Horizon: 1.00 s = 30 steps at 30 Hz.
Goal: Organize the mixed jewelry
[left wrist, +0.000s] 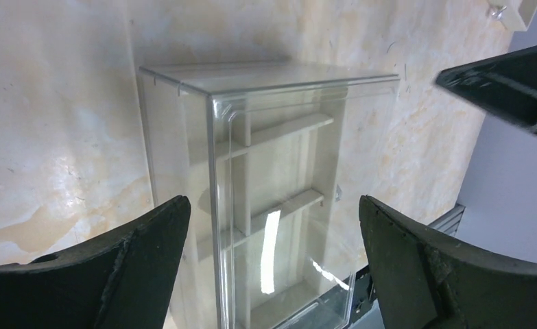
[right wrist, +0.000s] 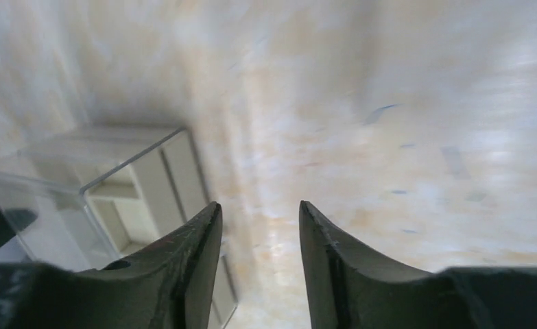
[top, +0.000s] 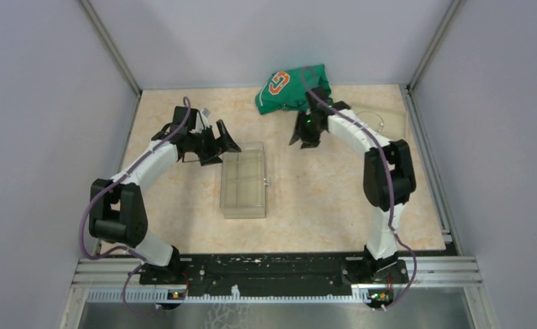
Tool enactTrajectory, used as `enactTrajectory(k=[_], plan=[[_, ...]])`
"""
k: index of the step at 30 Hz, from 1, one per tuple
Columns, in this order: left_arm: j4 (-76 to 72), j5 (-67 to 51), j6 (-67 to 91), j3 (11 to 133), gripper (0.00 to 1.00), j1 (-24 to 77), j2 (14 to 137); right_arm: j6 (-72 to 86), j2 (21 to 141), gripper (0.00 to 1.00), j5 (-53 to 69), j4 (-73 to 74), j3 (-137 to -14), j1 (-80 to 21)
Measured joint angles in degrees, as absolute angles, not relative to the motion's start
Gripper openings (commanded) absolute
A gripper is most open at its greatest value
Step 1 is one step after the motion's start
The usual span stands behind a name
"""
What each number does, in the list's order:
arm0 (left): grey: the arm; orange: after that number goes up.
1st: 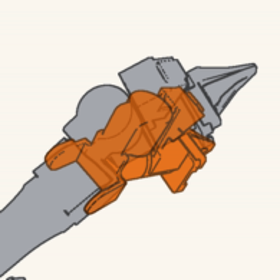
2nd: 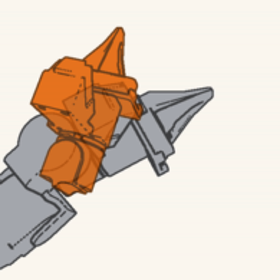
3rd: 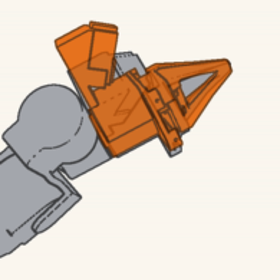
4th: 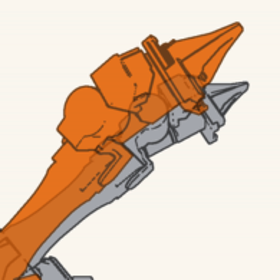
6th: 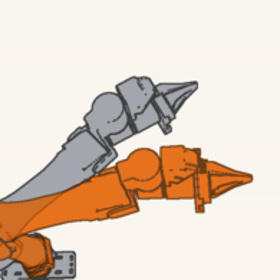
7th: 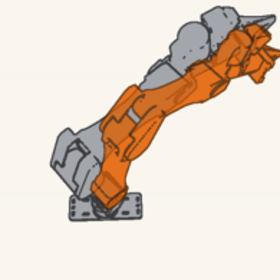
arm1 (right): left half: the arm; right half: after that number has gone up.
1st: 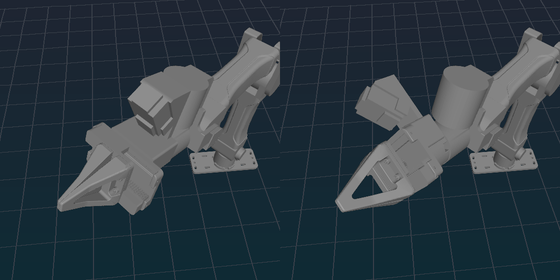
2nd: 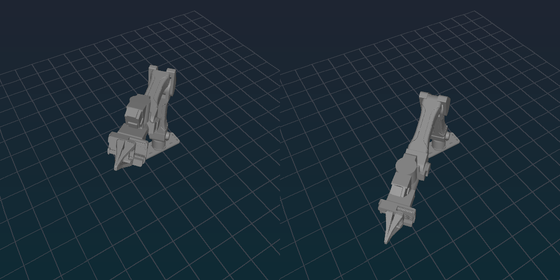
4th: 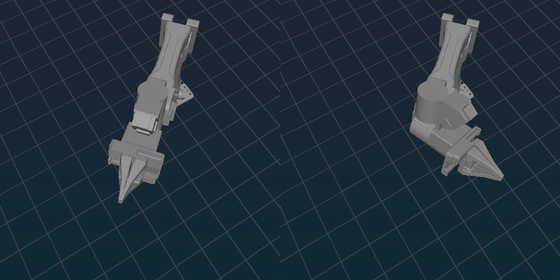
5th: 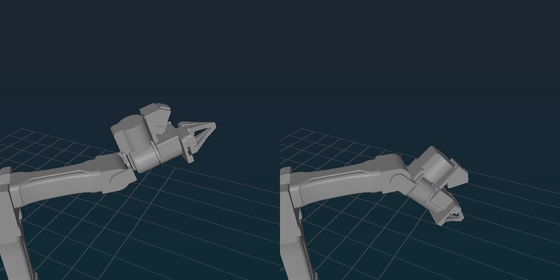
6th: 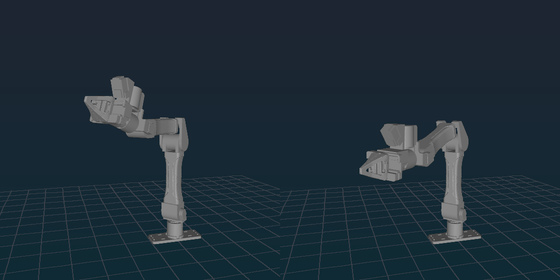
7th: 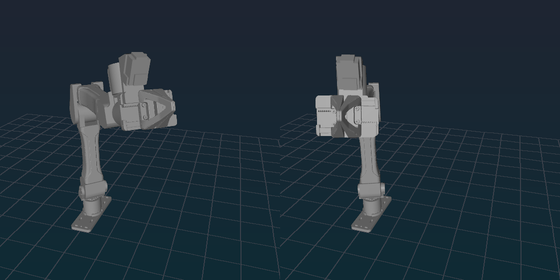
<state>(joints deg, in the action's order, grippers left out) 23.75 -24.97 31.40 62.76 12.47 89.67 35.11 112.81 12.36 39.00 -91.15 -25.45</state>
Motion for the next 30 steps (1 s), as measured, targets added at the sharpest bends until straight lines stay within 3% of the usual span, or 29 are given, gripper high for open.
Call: enactTrajectory(k=[7, 13, 23, 30], plan=[[25.7, -21.6, 30.2, 68.9, 0.99, 11.2, 87.3, 35.9, 105.2, 0.5, 0.1, 42.5, -90.8, -6.2], [25.1, -21.3, 30.0, 71.5, 0.98, 10.8, 85.2, 41.5, 107.1, 0.51, -8.2, 49.4, -92.9, 7.5], [24.4, -22.1, 30.1, 70.4, 0.98, 10.8, 85.2, 49.2, 121.0, 0.5, -13.7, 54.6, -108.1, 10.9], [24.4, -22.1, 30.0, 70.2, 0.99, 10.8, 85.2, 52.1, 127.9, 0.49, -13.9, 56.3, -111.9, 12.7]])
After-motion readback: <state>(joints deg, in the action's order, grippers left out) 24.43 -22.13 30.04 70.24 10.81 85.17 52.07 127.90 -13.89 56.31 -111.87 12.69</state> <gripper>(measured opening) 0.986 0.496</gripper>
